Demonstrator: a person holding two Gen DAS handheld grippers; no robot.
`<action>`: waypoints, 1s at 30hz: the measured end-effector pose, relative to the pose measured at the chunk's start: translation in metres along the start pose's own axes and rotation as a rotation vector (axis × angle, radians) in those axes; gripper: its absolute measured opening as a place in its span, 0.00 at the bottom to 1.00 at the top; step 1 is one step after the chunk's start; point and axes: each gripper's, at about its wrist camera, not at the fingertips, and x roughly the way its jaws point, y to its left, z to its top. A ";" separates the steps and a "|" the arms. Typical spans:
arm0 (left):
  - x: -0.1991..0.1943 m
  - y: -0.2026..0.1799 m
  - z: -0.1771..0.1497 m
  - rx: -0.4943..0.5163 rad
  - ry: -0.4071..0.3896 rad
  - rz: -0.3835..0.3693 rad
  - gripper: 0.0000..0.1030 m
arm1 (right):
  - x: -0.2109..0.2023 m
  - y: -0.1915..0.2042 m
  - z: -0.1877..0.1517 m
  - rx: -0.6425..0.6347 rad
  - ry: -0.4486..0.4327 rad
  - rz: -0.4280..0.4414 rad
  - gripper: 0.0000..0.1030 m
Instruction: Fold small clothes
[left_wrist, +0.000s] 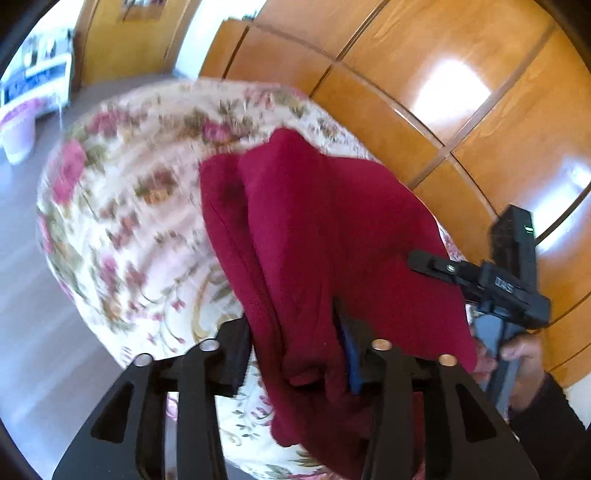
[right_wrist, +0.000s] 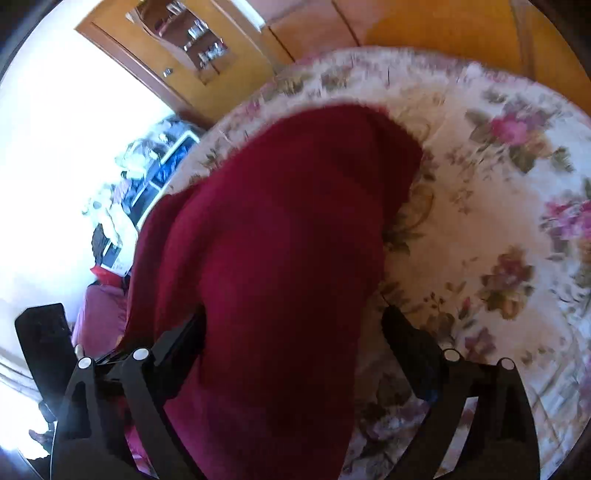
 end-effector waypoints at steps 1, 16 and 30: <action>-0.007 -0.002 0.000 0.005 -0.012 0.031 0.44 | -0.012 0.006 -0.001 -0.027 -0.040 -0.044 0.90; -0.006 -0.030 -0.018 0.164 -0.072 0.324 0.49 | -0.023 0.070 -0.119 -0.350 -0.106 -0.318 0.42; -0.079 -0.077 -0.062 0.125 -0.213 0.372 0.84 | -0.099 0.100 -0.150 -0.200 -0.288 -0.467 0.94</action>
